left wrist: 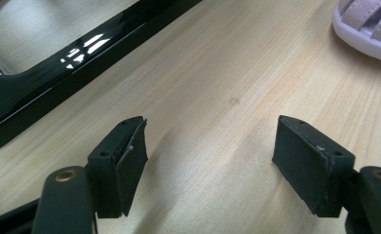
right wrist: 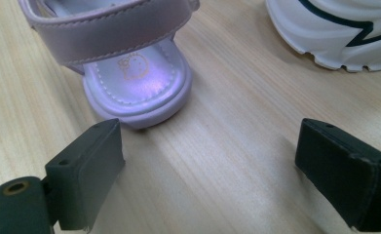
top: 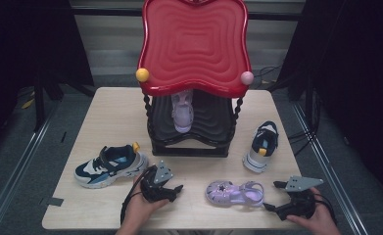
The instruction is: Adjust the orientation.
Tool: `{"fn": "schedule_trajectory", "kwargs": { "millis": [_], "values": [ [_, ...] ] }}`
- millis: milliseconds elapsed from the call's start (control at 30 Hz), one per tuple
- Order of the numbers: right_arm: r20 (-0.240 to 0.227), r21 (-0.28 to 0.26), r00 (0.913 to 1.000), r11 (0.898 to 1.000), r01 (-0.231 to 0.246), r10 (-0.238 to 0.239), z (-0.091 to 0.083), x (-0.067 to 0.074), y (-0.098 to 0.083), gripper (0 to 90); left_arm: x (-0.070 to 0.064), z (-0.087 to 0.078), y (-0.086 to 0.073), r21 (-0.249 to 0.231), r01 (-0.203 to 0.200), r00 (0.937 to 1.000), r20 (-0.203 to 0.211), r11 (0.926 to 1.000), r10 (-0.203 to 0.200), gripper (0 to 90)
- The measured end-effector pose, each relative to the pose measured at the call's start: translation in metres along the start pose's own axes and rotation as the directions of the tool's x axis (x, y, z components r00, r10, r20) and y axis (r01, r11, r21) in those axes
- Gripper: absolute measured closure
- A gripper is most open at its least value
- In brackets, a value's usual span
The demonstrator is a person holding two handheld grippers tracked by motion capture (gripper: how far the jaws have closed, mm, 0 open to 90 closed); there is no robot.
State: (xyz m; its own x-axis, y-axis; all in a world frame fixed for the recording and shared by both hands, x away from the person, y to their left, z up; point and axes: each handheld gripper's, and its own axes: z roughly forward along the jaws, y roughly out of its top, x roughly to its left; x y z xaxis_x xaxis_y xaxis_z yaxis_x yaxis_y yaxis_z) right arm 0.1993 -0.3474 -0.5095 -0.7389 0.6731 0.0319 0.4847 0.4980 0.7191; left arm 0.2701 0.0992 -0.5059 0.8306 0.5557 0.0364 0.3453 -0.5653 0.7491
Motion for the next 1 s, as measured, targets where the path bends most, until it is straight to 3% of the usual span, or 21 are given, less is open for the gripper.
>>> {"fn": "schedule_trajectory", "kwargs": {
  "millis": [100,267,367,533,767,1000],
  "values": [
    [-0.001,0.009,1.0,1.0,0.0,0.0,-0.001,0.0,0.001,11.7,0.001,0.0,-0.001,0.009,-0.003,1.0,0.001,1.0,0.002,25.6],
    [-0.031,0.025,0.9989,0.999,-0.035,0.036,-0.003,-0.003,0.005,14.0,0.007,0.0,-0.003,0.026,0.064,0.9975,0.029,0.9976,-0.065,20.2],
    [-0.048,0.033,0.9986,0.999,-0.018,0.02,-0.005,-0.004,0.009,15.4,0.007,0.0,-0.002,0.041,0.043,0.9984,0.036,0.9982,-0.045,16.4],
    [-0.058,0.038,0.9983,0.999,-0.009,0.011,-0.011,-0.007,0.013,16.5,0.006,0.0,-0.003,0.043,0.048,0.998,0.038,0.9979,-0.05,15.4],
    [-0.068,-0.025,0.9974,0.999,-0.026,0.024,-0.03,-0.016,0.025,17.3,0.006,0.0,-0.003,0.038,0.047,0.9981,0.038,0.9982,-0.049,15.4],
    [-0.085,-0.047,0.9964,0.999,-0.01,0.006,-0.039,-0.016,0.046,18.4,0.006,0.0,-0.003,0.038,0.048,0.998,0.039,0.9981,-0.049,15.4]
  ]
}}
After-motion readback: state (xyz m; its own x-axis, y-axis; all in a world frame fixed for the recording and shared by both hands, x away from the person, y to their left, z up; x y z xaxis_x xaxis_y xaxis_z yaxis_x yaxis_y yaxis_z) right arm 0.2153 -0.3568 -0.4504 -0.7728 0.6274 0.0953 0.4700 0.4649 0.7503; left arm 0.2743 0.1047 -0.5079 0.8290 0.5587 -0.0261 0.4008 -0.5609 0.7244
